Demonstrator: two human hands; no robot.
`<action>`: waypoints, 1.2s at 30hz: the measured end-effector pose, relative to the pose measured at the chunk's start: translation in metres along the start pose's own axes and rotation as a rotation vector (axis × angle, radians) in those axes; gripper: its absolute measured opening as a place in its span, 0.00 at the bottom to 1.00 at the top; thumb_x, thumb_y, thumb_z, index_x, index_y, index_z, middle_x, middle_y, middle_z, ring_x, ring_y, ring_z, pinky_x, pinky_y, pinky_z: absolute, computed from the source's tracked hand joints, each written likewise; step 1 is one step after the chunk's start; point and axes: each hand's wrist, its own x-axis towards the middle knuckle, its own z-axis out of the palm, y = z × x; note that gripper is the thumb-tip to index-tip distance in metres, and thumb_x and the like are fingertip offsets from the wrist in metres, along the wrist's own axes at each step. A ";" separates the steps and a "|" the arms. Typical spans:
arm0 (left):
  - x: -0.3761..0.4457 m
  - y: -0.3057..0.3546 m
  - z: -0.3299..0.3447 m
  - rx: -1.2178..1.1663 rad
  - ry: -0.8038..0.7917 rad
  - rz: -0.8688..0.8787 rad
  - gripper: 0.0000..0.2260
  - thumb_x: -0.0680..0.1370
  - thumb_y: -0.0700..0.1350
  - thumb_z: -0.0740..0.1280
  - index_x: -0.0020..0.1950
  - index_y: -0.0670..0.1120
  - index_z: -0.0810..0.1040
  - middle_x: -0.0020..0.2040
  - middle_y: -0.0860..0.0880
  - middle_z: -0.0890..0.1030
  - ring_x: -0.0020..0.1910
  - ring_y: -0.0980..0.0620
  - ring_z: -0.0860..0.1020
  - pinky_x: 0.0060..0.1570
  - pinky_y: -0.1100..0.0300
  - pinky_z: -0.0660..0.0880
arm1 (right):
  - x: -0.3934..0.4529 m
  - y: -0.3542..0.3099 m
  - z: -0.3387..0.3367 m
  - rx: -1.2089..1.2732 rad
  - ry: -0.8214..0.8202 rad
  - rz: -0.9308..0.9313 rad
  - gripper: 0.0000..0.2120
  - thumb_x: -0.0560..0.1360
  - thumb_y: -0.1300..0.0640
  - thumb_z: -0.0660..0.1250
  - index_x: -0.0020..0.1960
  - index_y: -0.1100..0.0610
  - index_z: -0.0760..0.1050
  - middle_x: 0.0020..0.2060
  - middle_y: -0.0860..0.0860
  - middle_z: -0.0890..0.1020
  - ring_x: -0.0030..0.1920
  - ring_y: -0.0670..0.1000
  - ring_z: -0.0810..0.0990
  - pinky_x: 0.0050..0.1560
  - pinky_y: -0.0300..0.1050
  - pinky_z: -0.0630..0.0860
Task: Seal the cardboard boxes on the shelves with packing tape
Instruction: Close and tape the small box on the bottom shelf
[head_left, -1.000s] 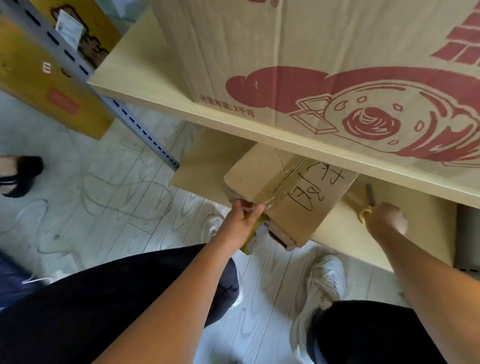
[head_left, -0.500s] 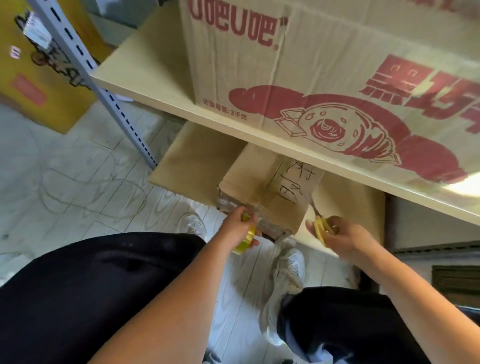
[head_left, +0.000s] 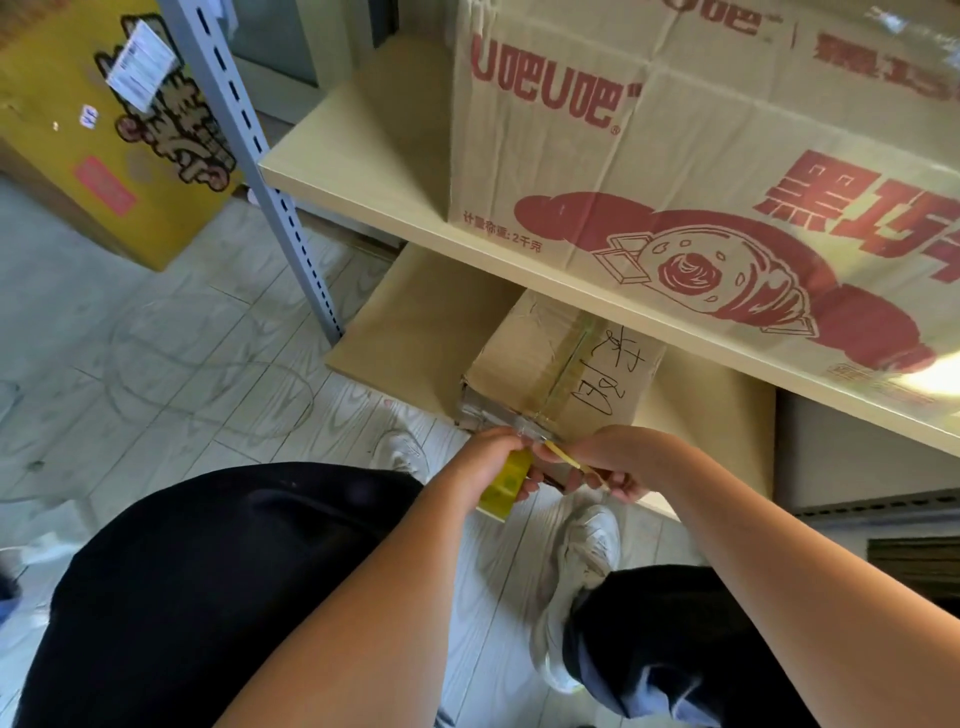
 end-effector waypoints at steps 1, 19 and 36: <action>0.000 0.000 -0.001 0.004 -0.017 -0.004 0.10 0.71 0.40 0.71 0.50 0.39 0.80 0.35 0.39 0.82 0.29 0.46 0.78 0.33 0.57 0.75 | 0.008 -0.002 -0.001 -0.005 0.013 0.023 0.30 0.68 0.27 0.66 0.42 0.56 0.80 0.27 0.47 0.70 0.25 0.46 0.61 0.31 0.37 0.60; 0.009 -0.026 -0.032 0.204 0.270 -0.186 0.08 0.80 0.41 0.59 0.51 0.37 0.72 0.35 0.36 0.81 0.27 0.44 0.79 0.32 0.57 0.75 | -0.005 0.064 -0.011 -0.401 0.290 -0.266 0.13 0.82 0.54 0.60 0.44 0.59 0.77 0.40 0.52 0.81 0.39 0.51 0.79 0.36 0.40 0.76; 0.038 -0.005 0.006 0.184 0.270 0.119 0.18 0.78 0.60 0.66 0.54 0.45 0.77 0.35 0.44 0.81 0.27 0.50 0.78 0.29 0.58 0.75 | 0.153 0.125 -0.072 0.235 0.512 0.060 0.06 0.80 0.62 0.65 0.46 0.64 0.75 0.34 0.55 0.82 0.28 0.48 0.81 0.26 0.39 0.78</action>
